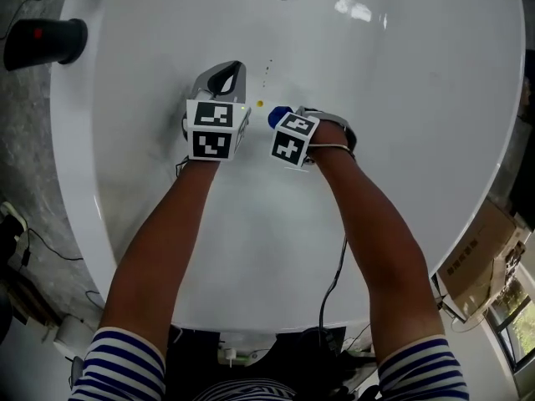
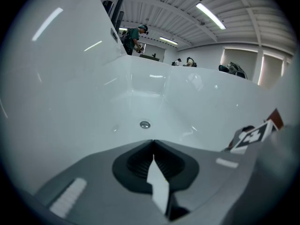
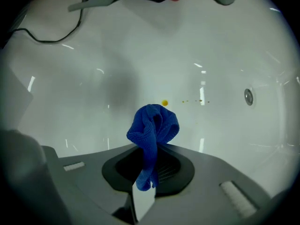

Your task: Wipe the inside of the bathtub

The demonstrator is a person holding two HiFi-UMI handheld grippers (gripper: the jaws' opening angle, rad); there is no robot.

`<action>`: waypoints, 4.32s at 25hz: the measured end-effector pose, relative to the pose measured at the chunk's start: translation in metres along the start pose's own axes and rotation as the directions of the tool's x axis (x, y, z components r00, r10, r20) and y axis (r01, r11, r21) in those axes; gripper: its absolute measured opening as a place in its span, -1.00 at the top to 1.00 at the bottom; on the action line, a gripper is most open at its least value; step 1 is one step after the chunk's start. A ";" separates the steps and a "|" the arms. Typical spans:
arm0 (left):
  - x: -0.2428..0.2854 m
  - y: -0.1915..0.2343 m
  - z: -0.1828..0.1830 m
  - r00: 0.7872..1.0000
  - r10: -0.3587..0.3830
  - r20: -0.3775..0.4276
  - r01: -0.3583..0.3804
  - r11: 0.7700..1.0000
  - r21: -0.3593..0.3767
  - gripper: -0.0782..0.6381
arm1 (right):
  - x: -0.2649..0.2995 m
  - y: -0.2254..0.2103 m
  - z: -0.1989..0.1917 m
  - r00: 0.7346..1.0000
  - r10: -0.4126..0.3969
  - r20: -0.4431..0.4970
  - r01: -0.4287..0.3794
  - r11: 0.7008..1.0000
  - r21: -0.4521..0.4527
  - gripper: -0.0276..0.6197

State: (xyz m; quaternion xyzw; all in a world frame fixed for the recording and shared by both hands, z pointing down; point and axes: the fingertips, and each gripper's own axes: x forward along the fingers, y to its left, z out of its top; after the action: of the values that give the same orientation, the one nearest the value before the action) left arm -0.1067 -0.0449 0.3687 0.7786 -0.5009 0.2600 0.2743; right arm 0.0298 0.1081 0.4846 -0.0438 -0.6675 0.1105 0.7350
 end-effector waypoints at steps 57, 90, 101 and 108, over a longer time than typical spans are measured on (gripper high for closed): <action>0.028 0.028 -0.048 1.000 0.012 -0.026 -0.016 0.986 -0.164 0.77 | 0.042 -0.150 0.077 0.986 -0.162 0.035 0.164 0.984 -0.069 0.75; 0.027 0.022 -0.034 0.999 -0.031 0.014 0.033 0.976 -0.216 0.77 | 0.064 -0.047 0.065 0.988 -0.149 0.037 0.154 0.963 -0.221 0.76; 0.019 0.025 -0.034 0.999 -0.040 0.028 0.046 0.972 -0.230 0.77 | 0.078 0.029 0.066 0.996 -0.092 0.018 0.094 0.969 -0.230 0.75; 0.018 0.027 -0.035 0.999 -0.041 0.030 0.047 0.971 -0.233 0.77 | 0.090 0.088 0.063 1.000 -0.018 0.022 0.022 0.971 -0.238 0.75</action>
State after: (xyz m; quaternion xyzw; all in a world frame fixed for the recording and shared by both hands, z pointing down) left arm -0.1293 -0.0419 0.4100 0.7551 -0.5140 0.1833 0.3633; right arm -0.0346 0.2077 0.5597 -0.1239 -0.6836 0.0226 0.7189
